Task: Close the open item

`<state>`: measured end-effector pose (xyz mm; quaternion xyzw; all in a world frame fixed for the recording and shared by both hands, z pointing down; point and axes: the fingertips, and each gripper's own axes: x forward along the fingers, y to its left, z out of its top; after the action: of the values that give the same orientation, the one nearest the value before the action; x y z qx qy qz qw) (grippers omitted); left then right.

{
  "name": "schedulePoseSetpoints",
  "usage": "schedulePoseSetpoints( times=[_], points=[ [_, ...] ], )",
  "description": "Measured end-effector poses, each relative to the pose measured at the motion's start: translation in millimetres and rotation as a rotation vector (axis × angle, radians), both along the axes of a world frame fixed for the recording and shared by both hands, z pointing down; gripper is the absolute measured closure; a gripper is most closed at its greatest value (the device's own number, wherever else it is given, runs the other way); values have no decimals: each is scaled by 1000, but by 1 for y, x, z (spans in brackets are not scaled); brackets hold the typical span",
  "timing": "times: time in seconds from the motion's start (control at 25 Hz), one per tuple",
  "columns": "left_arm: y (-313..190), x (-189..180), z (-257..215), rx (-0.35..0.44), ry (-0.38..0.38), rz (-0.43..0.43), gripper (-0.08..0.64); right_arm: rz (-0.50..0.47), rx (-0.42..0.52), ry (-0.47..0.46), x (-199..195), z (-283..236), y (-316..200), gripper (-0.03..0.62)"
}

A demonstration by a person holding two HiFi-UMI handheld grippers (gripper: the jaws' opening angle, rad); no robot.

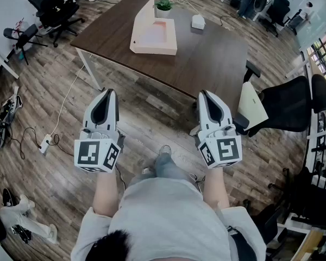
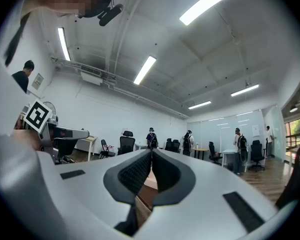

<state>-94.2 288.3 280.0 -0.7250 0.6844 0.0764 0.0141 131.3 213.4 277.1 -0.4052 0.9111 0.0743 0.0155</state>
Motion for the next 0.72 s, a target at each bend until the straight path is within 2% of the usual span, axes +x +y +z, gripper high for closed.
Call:
schedulePoseSetpoints(
  times=[0.36, 0.72],
  points=[
    [-14, -1, -1, -2, -2, -8, 551, 3, -7, -2, 0, 1, -16, 578],
    [-58, 5, 4, -13, -13, -20, 551, -22, -3, -16, 0, 5, -62, 578]
  ],
)
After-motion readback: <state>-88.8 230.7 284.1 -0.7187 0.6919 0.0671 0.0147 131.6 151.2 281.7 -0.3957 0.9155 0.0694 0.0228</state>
